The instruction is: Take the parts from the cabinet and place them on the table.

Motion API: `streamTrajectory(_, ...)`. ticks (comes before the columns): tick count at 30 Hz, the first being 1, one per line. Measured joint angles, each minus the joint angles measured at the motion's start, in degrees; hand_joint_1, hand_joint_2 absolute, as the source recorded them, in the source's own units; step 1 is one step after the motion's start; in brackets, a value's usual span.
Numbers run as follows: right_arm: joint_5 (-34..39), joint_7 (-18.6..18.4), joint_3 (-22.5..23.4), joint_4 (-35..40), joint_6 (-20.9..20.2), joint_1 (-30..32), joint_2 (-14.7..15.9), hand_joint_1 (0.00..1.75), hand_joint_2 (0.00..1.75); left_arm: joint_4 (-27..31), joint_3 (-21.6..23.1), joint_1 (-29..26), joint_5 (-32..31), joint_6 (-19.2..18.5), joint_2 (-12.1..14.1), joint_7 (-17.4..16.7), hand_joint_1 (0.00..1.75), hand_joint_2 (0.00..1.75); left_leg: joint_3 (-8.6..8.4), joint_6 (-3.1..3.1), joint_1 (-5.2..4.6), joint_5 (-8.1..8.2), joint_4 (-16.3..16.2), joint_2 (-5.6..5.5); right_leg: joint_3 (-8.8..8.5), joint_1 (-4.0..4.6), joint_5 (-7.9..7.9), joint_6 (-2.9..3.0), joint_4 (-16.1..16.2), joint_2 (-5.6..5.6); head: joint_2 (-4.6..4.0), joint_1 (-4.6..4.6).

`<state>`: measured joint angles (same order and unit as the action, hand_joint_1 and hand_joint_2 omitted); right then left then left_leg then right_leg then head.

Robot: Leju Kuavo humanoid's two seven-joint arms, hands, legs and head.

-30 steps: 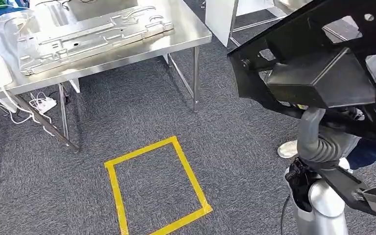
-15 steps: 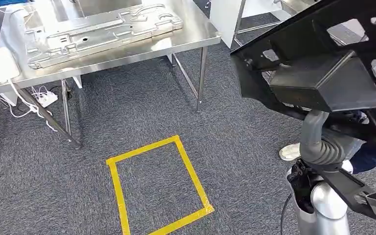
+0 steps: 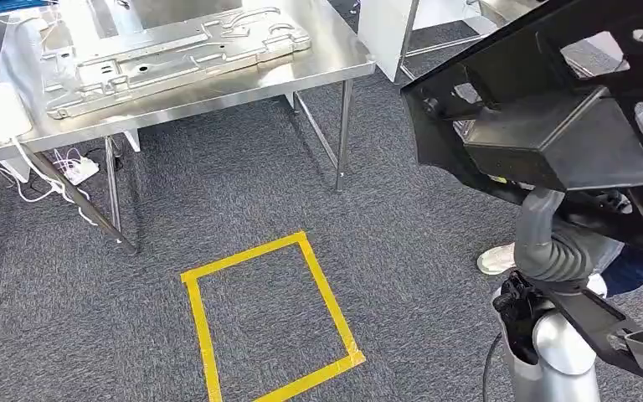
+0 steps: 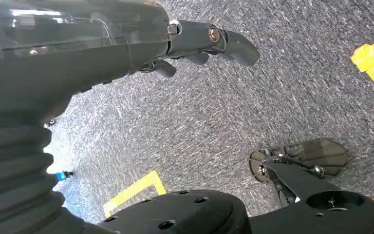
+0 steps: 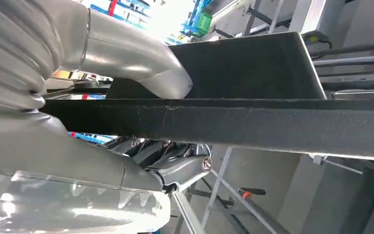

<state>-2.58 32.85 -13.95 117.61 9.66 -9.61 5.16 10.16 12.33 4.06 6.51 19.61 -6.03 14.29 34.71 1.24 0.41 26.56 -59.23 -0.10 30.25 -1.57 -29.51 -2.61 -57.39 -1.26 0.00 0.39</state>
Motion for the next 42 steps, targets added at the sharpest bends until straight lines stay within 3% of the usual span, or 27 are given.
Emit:
streamTrajectory(14, 0.00, 0.00, 0.11, 0.00, 0.02, 0.30, 0.00, 1.75, 1.75, 0.00, 0.00, 0.01, -0.13, 0.22, 0.00, -0.13, 0.00, 1.75, 0.00, -0.01, 0.06, 0.00, -0.01, 0.00, -0.01, -0.03, 0.00, -0.01, 0.02, 0.00, 0.00, 0.00)
streamTrajectory(16, 0.00, -0.02, 0.11, 0.00, 0.02, 0.33, -0.02, 1.75, 1.75, 0.00, 0.00, 0.02, -0.15, 0.24, 0.02, -0.15, 0.00, 1.75, 0.17, -0.60, -0.35, 0.30, -0.41, 0.04, -0.09, -0.64, 0.11, -0.60, 0.28, -0.06, 0.00, -0.04)
streamTrajectory(18, -0.02, 0.00, 0.11, 0.02, 0.02, 0.35, -0.02, 1.75, 1.75, 0.00, 0.00, 0.02, -0.15, 0.24, 0.02, -0.15, 0.00, 1.75, 0.21, -0.75, -0.50, 0.32, -0.31, 0.02, -0.16, -0.67, 0.18, -0.81, 0.50, -0.10, 0.00, -0.09)
streamTrajectory(19, -0.07, 0.00, 0.09, 0.07, 0.02, 0.35, -0.04, 1.75, 1.75, 0.00, 0.00, 0.03, -0.15, 0.24, 0.02, -0.15, 0.00, 1.75, -0.10, -1.14, -0.52, 0.07, 0.49, -0.13, -0.60, -0.47, 0.21, -1.12, 0.82, -0.33, 0.00, -0.13)
streamTrajectory(20, -0.18, 0.00, 0.11, 0.20, 0.00, 0.45, -0.04, 1.75, 1.75, 0.00, 0.00, -0.02, -0.17, 0.24, 0.00, -0.17, 0.00, 1.75, -1.04, -1.56, 0.29, -0.48, 1.57, -0.32, -0.61, -0.57, -0.32, -1.14, 0.46, -0.16, 0.00, 0.07)
streamTrajectory(21, -0.17, 0.07, 0.11, 0.22, 0.02, 0.44, -0.04, 1.75, 1.75, 0.02, 0.00, 0.03, -0.17, 0.24, -0.09, -0.15, 0.00, 1.75, -1.39, -1.83, 0.14, -0.60, 2.01, -0.52, 0.10, -0.40, -1.74, -0.92, -1.33, 0.08, 0.00, 0.11)
streamTrajectory(22, -0.26, 0.13, 0.13, 0.24, 0.02, 0.47, 0.00, 1.75, 1.75, 0.00, 0.00, 0.12, -0.17, 0.24, -0.09, -0.18, 0.00, 1.75, -1.38, -2.00, 0.16, -0.66, 2.02, -0.61, 1.89, -0.21, -3.87, -0.73, -5.09, 0.27, 0.00, 0.26)
streamTrajectory(24, -0.33, 0.17, 0.18, 0.24, 0.02, 0.91, 0.09, 1.75, 1.75, 0.00, 0.02, 0.10, -0.17, 0.24, -0.11, -0.24, 0.00, 1.75, -1.30, -2.00, 0.14, -0.63, 1.99, -1.27, 7.02, -0.19, -7.76, -0.75, -14.87, 0.42, 0.00, 0.98)
streamTrajectory(25, -0.33, 0.15, 0.20, 0.22, 0.02, 1.16, 0.09, 1.75, 1.75, 0.00, 0.02, 0.03, -0.17, 0.20, -0.11, -0.26, 0.00, 1.75, -1.29, -1.96, 0.16, -0.59, 1.93, -1.58, 8.46, -0.22, -7.81, -0.84, -17.21, 0.43, 0.00, 1.11)
streamTrajectory(26, -0.33, 0.15, 0.22, 0.22, 0.02, 1.25, 0.09, 1.75, 1.75, 0.00, 0.02, -0.01, -0.17, 0.20, -0.11, -0.26, 0.00, 1.75, -1.31, -1.88, 0.25, -0.54, 1.88, -1.84, 8.51, -0.30, -6.64, -0.90, -16.74, 0.43, 0.00, 1.25)
streamTrajectory(27, -0.33, 0.15, 0.24, 0.24, 0.02, 1.25, 0.09, 1.75, 1.75, 0.00, 0.02, 0.00, -0.20, 0.20, -0.11, -0.26, 0.00, 1.75, -1.32, -1.68, 0.46, -0.45, 1.73, -2.24, 7.32, -0.42, -4.10, -1.01, -13.53, 0.43, 0.00, 1.42)
streamTrajectory(29, -0.33, 0.17, 0.35, 0.24, 0.02, 1.24, 0.09, 1.75, 1.75, 0.00, 0.02, -0.01, -0.20, 0.20, -0.11, -0.28, 0.00, 1.75, -1.31, -0.80, 1.02, 0.07, 0.98, -2.86, 3.02, -0.81, 1.16, -1.30, -3.85, 0.64, 0.00, 1.64)
streamTrajectory(30, -0.33, 0.19, 0.42, 0.22, 0.02, 1.23, 0.09, 1.75, 1.75, 0.00, 0.00, 0.00, -0.20, 0.22, -0.04, -0.26, 0.00, 1.75, -1.02, -0.09, 0.76, 0.47, 0.50, -3.09, 2.01, -1.04, 0.28, -1.56, -1.86, 1.67, 0.00, 2.05)
streamTrajectory(31, -0.33, 0.22, 0.44, 0.35, 0.04, 1.23, 0.07, 1.75, 1.75, 0.00, 0.00, 0.11, -0.20, 0.24, -0.02, -0.26, 0.00, 1.75, -0.53, 0.27, 0.63, 0.68, -0.14, -3.30, 2.02, -0.90, 0.36, -0.79, -1.62, 1.95, 0.00, 2.40)
streamTrajectory(34, -0.33, 0.20, 0.53, 0.35, 0.11, 1.33, 0.07, 1.75, 1.75, 0.00, 0.00, 0.03, -0.20, 0.26, -0.02, -0.26, 0.00, 1.75, -0.65, 1.08, 0.94, 0.22, 0.53, -3.37, 2.38, -0.65, 0.33, 0.55, -2.11, 1.72, 0.00, 1.18)
streamTrajectory(35, -0.33, 0.20, 0.53, 0.35, 0.13, 1.29, 0.02, 1.75, 1.75, 0.00, 0.00, 0.05, -0.17, 0.31, -0.02, -0.26, 0.00, 1.75, -0.63, 1.22, 1.11, 0.58, 0.27, -3.10, 2.23, -1.12, 0.52, 1.02, -1.85, 1.40, 0.00, 0.98)
streamTrajectory(36, -0.35, 0.20, 0.55, 0.35, 0.13, 1.31, 0.00, 1.75, 1.75, 0.00, 0.00, 0.06, -0.20, 0.31, -0.02, -0.26, 0.00, 1.75, -0.14, 1.22, 0.89, 1.63, -1.26, -1.66, 2.08, -1.09, 0.48, 1.31, -1.81, 1.27, 0.00, 0.63)
streamTrajectory(37, -0.35, 0.24, 0.55, 0.37, 0.13, 1.31, 0.00, 1.75, 1.75, 0.00, 0.00, 0.07, -0.20, 0.31, -0.02, -0.26, 0.00, 1.75, 1.47, 1.27, 0.75, 3.67, -4.87, -0.91, 2.01, -1.07, 0.39, 1.62, -1.80, 1.10, 0.00, 0.00)
streamTrajectory(39, -0.35, 0.26, 0.57, 0.37, 0.13, 1.39, 0.00, 1.75, 1.75, 0.02, 0.00, 0.20, -0.20, 0.31, -0.02, -0.13, 0.00, 1.75, 5.65, 1.27, 0.75, 7.36, -14.02, -0.52, 1.95, -0.85, 0.27, 1.84, -1.82, 0.77, 0.00, -0.42)
streamTrajectory(40, -0.37, 0.26, 0.57, 0.37, 0.13, 1.41, 0.00, 1.75, 1.75, 0.02, 0.00, 0.30, -0.20, 0.31, -0.02, -0.07, 0.00, 1.75, 7.08, 1.27, 0.74, 8.18, -17.18, -0.49, 1.90, -0.77, 0.20, 1.93, -1.84, 0.61, 0.00, -0.46)
streamTrajectory(41, -0.35, 0.24, 0.57, 0.37, 0.13, 1.46, 0.00, 1.75, 1.75, 0.02, 0.00, 0.40, -0.17, 0.31, -0.02, -0.07, 0.00, 1.75, 7.29, 1.25, 0.74, 7.59, -17.65, -0.47, 1.74, -0.73, 0.12, 1.99, -1.84, 0.55, 0.00, -0.50)
streamTrajectory(42, -0.37, 0.24, 0.55, 0.37, 0.13, 1.46, 0.00, 1.75, 1.75, 0.02, 0.00, 0.39, -0.17, 0.31, -0.02, -0.07, 0.00, 1.75, 6.09, 1.16, 0.73, 5.75, -15.24, -0.42, 1.55, -0.73, -0.02, 1.95, -1.84, 0.55, 0.00, -0.52)
